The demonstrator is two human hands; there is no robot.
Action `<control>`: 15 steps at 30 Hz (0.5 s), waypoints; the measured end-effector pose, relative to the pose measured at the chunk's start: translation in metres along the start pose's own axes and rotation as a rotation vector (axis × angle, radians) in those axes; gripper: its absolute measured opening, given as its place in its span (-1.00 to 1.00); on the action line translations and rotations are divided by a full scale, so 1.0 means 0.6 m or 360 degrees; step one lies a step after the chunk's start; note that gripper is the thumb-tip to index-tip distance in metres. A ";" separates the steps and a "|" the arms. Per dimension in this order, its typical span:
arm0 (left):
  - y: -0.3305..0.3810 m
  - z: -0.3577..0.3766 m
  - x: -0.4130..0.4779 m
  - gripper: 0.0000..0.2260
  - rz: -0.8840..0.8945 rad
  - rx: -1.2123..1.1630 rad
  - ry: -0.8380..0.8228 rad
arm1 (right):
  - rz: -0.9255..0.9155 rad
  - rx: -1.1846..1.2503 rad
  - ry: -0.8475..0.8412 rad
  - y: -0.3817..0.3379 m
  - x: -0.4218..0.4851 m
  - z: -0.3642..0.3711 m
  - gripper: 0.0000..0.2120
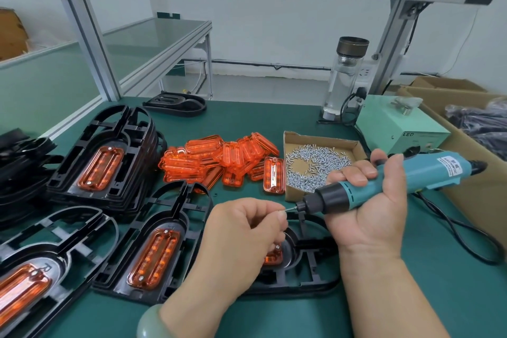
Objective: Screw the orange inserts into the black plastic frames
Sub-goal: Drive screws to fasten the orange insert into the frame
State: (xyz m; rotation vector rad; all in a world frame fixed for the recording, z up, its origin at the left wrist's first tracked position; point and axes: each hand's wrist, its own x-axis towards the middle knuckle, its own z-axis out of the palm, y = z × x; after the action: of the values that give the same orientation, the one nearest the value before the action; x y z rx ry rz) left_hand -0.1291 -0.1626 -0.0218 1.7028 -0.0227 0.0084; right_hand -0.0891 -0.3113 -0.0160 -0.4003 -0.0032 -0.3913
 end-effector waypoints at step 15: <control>0.000 -0.036 0.003 -0.80 0.0316 0.0534 0.0019 | 0.0005 0.0010 0.0007 0.002 -0.001 0.000 -0.85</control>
State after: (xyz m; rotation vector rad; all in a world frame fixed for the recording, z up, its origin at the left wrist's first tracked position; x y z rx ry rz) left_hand -0.1273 -0.1411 -0.0188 2.0294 -0.1908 0.1794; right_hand -0.0891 -0.3099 -0.0164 -0.3933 0.0003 -0.3890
